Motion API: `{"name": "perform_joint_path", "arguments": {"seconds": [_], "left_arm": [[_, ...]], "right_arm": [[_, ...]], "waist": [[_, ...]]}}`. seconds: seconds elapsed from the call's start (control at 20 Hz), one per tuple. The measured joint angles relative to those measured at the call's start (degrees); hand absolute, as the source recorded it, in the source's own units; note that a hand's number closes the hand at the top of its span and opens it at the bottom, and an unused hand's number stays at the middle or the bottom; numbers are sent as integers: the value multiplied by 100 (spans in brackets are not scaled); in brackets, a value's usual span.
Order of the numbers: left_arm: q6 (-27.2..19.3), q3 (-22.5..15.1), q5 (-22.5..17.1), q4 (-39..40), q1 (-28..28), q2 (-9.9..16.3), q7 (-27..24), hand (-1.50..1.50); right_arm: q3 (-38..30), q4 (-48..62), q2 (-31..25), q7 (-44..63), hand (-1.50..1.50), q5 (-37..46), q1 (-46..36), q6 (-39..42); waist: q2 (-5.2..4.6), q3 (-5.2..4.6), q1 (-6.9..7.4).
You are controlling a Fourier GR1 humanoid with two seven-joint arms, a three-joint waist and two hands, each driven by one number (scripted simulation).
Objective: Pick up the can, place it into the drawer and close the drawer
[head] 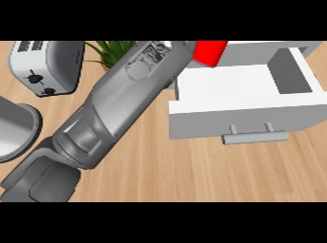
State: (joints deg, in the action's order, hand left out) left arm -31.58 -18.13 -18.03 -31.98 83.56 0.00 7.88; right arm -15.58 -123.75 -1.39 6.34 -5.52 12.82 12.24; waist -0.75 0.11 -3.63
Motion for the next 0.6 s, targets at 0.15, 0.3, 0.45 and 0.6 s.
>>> {"name": "perform_joint_path", "arguments": {"seconds": [0.15, 0.3, 0.45, 0.6], "left_arm": [[-68, -172, -235, 232, 95, 0, -98, 150], [-122, -417, -421, 364, 96, 0, -211, 150], [-290, -687, -570, 462, 53, -1, -371, 150], [-376, -801, -661, 686, 57, 0, -566, 150]], "right_arm": [[-31, 79, -46, -10, -150, -28, -73, 26], [-31, 169, -73, -5, -150, 1, -192, 4], [41, 118, -73, 144, -150, 29, -312, -48], [45, 100, -96, 187, -150, 5, -355, -41]], "waist": [[-11, 1, -45], [-17, 3, -68], [-30, 3, -126], [-51, 4, -180]]}}
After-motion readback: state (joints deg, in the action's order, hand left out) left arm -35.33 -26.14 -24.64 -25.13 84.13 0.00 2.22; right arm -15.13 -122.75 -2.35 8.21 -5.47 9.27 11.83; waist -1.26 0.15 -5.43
